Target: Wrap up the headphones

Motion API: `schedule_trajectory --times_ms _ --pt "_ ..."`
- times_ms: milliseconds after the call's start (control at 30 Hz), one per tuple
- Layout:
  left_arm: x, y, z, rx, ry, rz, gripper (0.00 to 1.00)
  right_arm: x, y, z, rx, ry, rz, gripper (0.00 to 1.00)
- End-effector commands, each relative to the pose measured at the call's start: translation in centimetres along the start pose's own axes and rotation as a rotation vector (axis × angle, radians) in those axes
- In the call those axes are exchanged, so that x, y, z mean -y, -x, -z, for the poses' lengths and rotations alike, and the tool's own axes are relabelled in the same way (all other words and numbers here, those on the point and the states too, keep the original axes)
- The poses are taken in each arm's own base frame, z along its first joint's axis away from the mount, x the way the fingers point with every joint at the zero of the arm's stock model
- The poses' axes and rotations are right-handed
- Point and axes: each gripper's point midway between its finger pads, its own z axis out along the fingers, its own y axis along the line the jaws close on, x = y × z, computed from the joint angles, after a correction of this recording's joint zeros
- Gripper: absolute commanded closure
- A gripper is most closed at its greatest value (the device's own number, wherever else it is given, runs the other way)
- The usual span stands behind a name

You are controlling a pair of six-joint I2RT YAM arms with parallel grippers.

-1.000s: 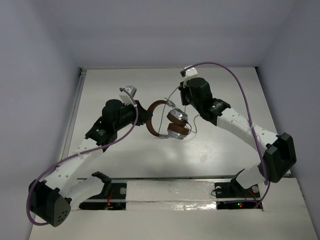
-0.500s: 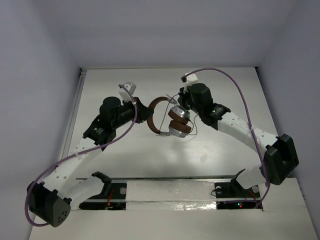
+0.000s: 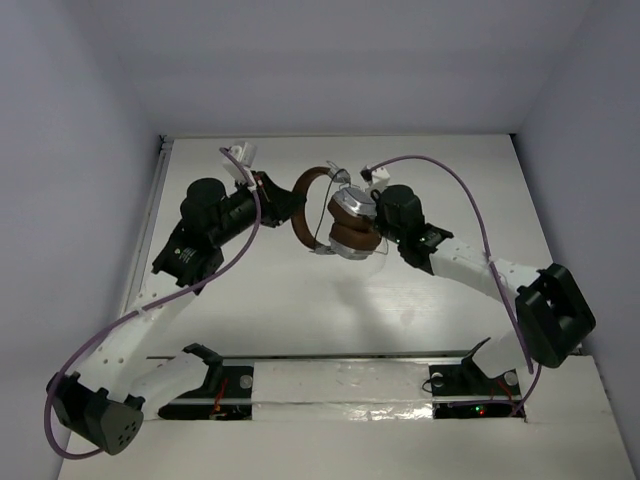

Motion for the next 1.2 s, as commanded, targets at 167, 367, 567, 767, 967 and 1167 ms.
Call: schedule_trajectory --times_ms 167,367,567,767,967,1167 --pt "5.6 9.1 2.4 0.226 -0.092 -0.046 1.0 -4.0 0.2 -1.8 0.072 0.259 -0.056 0.68" --pt "6.7 13.0 3.7 0.295 -0.05 -0.072 1.0 -2.6 -3.2 -1.8 0.033 0.224 -0.077 0.66" --pt "7.9 15.2 4.2 0.316 -0.061 -0.087 1.0 -1.7 -4.8 -2.6 0.011 0.199 -0.079 0.61" --pt "8.0 16.4 4.4 0.328 -0.05 -0.096 1.0 -1.6 -5.7 -3.7 -0.001 0.205 -0.092 0.6" --pt "8.2 17.0 4.7 0.339 -0.064 -0.09 1.0 -1.3 -5.7 -5.1 0.001 0.196 -0.088 0.62" --pt "6.9 17.3 4.1 0.354 -0.029 -0.057 1.0 -1.6 -4.8 -5.0 0.053 0.211 -0.114 0.98"
